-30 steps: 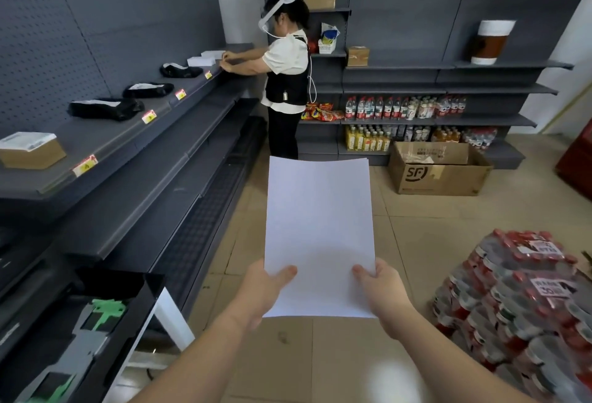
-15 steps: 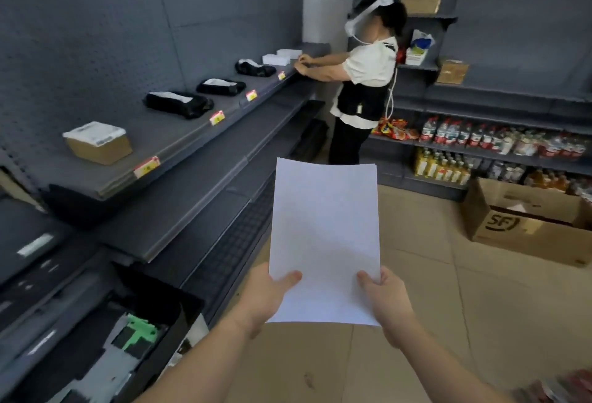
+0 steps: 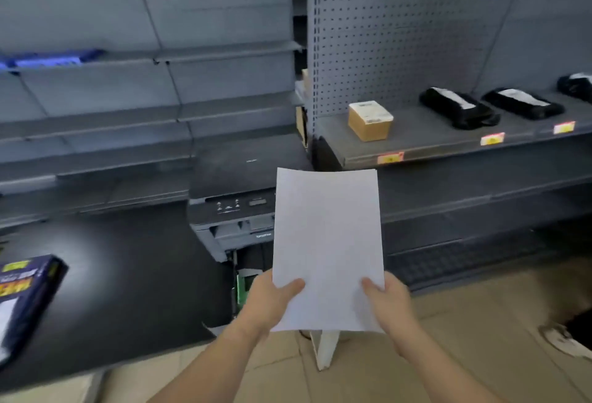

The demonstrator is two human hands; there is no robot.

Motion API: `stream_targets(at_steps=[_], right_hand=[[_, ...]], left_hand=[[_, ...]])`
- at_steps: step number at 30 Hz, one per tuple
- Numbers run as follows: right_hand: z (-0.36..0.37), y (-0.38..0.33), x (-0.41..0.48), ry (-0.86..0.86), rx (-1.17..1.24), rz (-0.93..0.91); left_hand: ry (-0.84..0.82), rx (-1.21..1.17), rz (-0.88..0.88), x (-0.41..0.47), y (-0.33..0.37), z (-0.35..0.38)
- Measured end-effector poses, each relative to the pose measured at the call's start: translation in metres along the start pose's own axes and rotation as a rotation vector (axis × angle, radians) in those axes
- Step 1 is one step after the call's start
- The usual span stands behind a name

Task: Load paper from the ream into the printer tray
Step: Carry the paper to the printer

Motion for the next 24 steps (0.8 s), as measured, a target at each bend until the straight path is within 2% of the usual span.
stream_targets(at_steps=[3,9,14,24], right_hand=[[0.033,-0.011,0.008,-0.119,-0.051,-0.028],[0.071,-0.012,0.014,-0.238,-0.123,-0.041],[0.081,0.003,0.022,-0.221,-0.199,0.002],[0.104,0.057,0.037,-0.203,-0.289,0.176]], left_hand=[[0.131,-0.041,-0.04,-0.009,-0.01,-0.028],[0.24,-0.111,-0.045,-0.022,-0.028,-0.052],[0.271,-0.184,-0.118,-0.007,-0.044,-0.053],[0.209,-0.032,-0.331,0.038,-0.109,-0.053]])
Point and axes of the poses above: each hand's wrist, its own x-axis towards the middle knuckle, its own z-axis out of the palm, y = z × x, the point moved 1 cm from there along x, towards the middle knuckle, and after that the axes turned 1 degree about -y, right-handed, at the moved point
